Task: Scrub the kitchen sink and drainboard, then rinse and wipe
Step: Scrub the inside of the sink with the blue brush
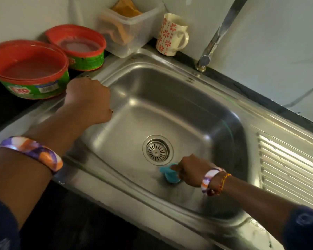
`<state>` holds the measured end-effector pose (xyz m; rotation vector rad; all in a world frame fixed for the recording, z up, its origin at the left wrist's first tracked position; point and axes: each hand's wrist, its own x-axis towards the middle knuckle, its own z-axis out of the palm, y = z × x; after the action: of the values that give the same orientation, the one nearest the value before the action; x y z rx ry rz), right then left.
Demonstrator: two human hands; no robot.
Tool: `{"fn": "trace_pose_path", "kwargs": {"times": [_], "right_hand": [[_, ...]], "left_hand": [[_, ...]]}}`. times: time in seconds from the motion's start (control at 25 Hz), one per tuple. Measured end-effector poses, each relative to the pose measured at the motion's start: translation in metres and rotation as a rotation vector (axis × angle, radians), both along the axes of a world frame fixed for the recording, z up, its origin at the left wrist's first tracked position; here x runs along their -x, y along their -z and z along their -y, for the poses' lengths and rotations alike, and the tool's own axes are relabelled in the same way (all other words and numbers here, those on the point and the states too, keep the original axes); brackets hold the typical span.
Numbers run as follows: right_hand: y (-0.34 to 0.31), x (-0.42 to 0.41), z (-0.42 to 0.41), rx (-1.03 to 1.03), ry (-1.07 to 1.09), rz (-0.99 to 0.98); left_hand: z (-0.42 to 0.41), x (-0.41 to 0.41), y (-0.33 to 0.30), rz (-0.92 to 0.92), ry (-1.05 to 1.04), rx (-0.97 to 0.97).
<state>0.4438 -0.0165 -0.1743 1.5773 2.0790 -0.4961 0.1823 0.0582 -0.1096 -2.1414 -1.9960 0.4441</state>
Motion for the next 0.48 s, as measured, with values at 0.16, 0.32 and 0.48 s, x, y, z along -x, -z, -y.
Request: {"fn": "trace_pose_path", "kwargs": {"times": [0.16, 0.32, 0.48], "right_hand": [[0.013, 0.030, -0.037, -0.204, -0.067, 0.019], [0.037, 0.034, -0.050, -0.231, 0.004, 0.084], [0.042, 0.039, -0.050, -0.122, 0.232, -0.157]], "left_hand": [[-0.003, -0.003, 0.000, -0.023, 0.013, -0.006], [-0.001, 0.000, 0.003, -0.011, 0.001, -0.014], [0.004, 0.010, 0.005, 0.016, 0.002, -0.042]]}}
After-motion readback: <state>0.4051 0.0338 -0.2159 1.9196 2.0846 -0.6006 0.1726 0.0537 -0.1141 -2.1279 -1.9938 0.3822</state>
